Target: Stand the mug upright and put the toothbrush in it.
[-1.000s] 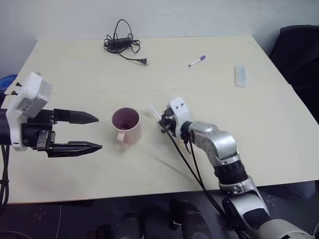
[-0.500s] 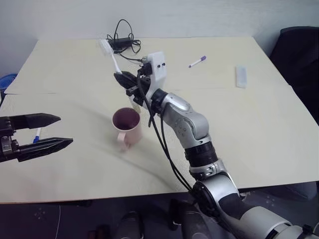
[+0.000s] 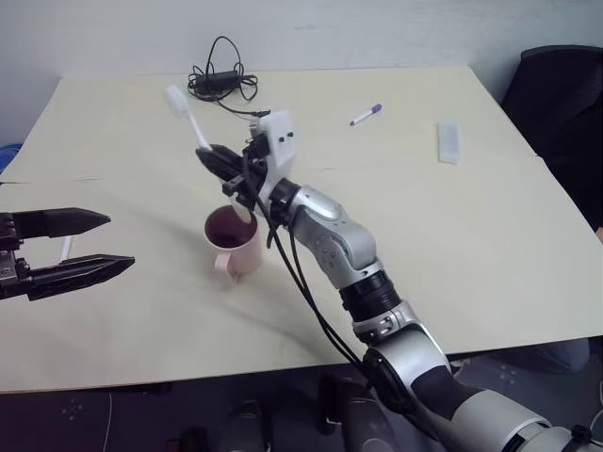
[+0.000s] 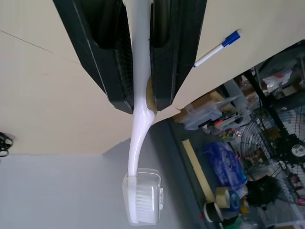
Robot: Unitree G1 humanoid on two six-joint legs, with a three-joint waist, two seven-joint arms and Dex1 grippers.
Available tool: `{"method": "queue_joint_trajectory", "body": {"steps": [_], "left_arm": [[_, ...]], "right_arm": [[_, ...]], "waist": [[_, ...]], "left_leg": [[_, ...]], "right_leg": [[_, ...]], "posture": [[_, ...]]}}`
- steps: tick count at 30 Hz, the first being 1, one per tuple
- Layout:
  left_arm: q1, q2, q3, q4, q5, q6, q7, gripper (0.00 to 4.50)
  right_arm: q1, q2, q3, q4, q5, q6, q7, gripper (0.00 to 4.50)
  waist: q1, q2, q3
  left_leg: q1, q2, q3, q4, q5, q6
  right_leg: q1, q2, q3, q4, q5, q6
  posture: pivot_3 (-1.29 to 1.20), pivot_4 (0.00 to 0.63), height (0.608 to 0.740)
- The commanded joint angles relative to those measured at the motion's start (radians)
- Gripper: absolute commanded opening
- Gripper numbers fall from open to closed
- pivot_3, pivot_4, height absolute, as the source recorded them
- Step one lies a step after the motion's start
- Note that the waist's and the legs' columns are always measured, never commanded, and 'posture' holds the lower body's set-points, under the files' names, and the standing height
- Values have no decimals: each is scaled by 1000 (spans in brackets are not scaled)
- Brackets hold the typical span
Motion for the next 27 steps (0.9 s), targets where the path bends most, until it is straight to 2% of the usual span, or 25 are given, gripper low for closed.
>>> {"method": "queue_joint_trajectory", "body": {"steps": [1,8,13,16,18,20,22,24,27], "left_arm": [[-24,17,-22,18,-1,-34,-1,4259],[-66,18,-79,46,1,-65,1,4259],[-68,2,-96,49,3,-86,2,4259],[-74,-16,-111,50,10,-115,17,4259],[-79,-25,-124,54,17,-142,19,4259],[-75,-27,-141,60,28,-175,4,4259],[-73,-24,-157,76,43,-201,-8,4259],[-75,-16,-164,92,51,-216,-18,4259],[-63,-5,-169,108,83,-257,-48,4259]], "right_arm": [[63,132,50,-38,9,-38,30,135],[100,83,92,-76,-9,-57,19,2410],[163,-82,75,-264,12,28,70,4012],[189,-248,34,-430,66,159,161,4012],[193,-414,-1,-535,133,249,285,4012],[188,-628,-82,-586,226,336,454,4012],[180,-833,-141,-565,260,369,626,4012],[172,-984,-166,-507,267,386,757,4012],[184,-1156,-160,-411,215,336,954,4012]], "waist": [[0,0,0],[2,0,0],[6,-1,0],[13,0,0],[19,0,0],[28,0,0],[38,2,1],[39,2,1],[32,2,1]], "left_leg": [[0,0,0,0,0,0],[0,0,0,0,0,0],[0,0,0,0,-1,0],[-1,-1,0,2,-1,0],[-2,-1,0,4,-1,1],[-1,-1,0,4,-1,2],[-1,-1,0,4,-2,2],[-1,-2,0,4,-2,3],[1,-1,2,4,-3,3]], "right_leg": [[0,0,0,0,0,0],[0,0,0,0,0,0],[0,0,0,-1,0,0],[0,2,1,0,0,0],[0,3,1,0,0,1],[1,3,1,0,0,1],[1,5,1,-1,0,1],[1,5,0,-1,0,1],[1,6,1,-1,0,0]], "posture": [[0,150,740],[0,150,740],[0,150,740],[0,150,740],[0,150,740],[0,150,740],[0,150,740],[0,150,740],[0,150,740]]}}
